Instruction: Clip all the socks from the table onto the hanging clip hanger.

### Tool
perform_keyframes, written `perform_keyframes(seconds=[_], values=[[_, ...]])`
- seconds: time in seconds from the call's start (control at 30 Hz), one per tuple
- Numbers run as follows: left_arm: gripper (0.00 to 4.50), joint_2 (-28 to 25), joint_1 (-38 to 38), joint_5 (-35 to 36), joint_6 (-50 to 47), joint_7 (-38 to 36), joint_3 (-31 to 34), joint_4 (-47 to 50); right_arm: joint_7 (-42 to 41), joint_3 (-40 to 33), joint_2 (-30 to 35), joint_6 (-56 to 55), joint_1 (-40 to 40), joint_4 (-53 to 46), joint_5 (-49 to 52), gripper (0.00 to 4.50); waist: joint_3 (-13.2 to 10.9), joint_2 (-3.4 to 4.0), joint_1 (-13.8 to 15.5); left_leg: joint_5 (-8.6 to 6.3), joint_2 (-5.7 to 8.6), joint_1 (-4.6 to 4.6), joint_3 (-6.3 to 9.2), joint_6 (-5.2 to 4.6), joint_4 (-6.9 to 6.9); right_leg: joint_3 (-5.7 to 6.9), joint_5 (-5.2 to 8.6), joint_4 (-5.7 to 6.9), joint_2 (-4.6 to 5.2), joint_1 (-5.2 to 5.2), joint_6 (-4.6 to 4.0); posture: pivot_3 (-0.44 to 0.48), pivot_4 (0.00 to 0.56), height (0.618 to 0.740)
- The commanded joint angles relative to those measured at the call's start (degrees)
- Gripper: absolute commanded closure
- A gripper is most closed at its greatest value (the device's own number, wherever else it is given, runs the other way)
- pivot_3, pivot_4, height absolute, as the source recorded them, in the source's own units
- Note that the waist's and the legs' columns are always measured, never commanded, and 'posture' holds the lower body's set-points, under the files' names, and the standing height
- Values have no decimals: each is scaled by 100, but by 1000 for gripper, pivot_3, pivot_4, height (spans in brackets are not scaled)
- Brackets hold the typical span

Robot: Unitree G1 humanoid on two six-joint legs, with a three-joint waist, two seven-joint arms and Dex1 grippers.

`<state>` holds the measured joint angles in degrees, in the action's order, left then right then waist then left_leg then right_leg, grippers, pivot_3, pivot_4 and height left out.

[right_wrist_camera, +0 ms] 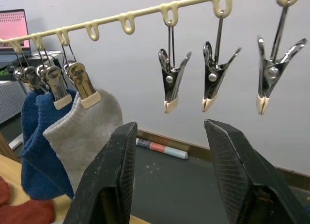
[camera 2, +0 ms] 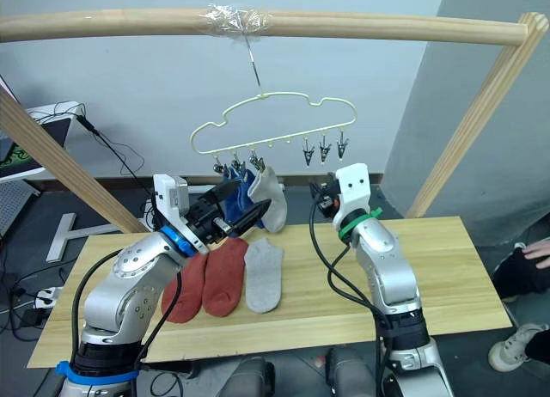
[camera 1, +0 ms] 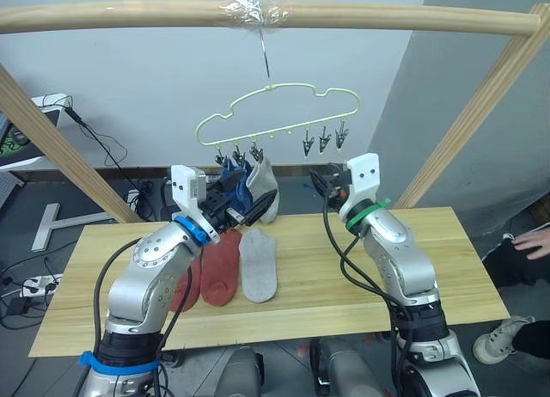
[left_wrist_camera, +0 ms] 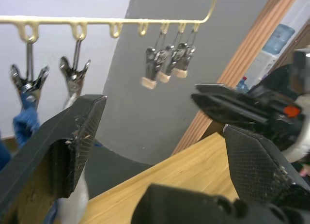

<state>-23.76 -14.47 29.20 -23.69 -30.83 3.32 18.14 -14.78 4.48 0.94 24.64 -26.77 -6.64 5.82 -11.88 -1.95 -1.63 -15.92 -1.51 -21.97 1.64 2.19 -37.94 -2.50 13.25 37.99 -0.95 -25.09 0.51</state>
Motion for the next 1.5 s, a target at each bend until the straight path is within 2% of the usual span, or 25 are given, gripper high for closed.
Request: perform_keyframes(seconds=[0.03,0.47,1.0,1.5], values=[[0,-13,-145,167,59,-95,160,305,61,24,-123,-169,-369,156,55,2205,0,0,2,0,0,0,2,0,0,1,0,1,0,0,0,57,174,740],[0,-52,-111,129,72,-197,172,359,232,-216,-248,-351,-1247,1428,76,2205,0,0,9,0,0,-2,-3,-1,0,2,-16,0,0,-3,-26,72,178,740],[0,-17,-59,194,43,-127,189,423,249,-238,-354,-633,-1753,2023,100,2205,-1,1,13,0,-2,-3,-2,-1,2,2,-17,1,0,-4,-28,82,190,740],[0,23,-265,235,54,-118,175,478,215,-217,-469,-729,-1893,2150,93,2205,-2,3,15,0,-2,-4,0,-1,2,3,-17,1,1,-5,-29,86,191,740]])
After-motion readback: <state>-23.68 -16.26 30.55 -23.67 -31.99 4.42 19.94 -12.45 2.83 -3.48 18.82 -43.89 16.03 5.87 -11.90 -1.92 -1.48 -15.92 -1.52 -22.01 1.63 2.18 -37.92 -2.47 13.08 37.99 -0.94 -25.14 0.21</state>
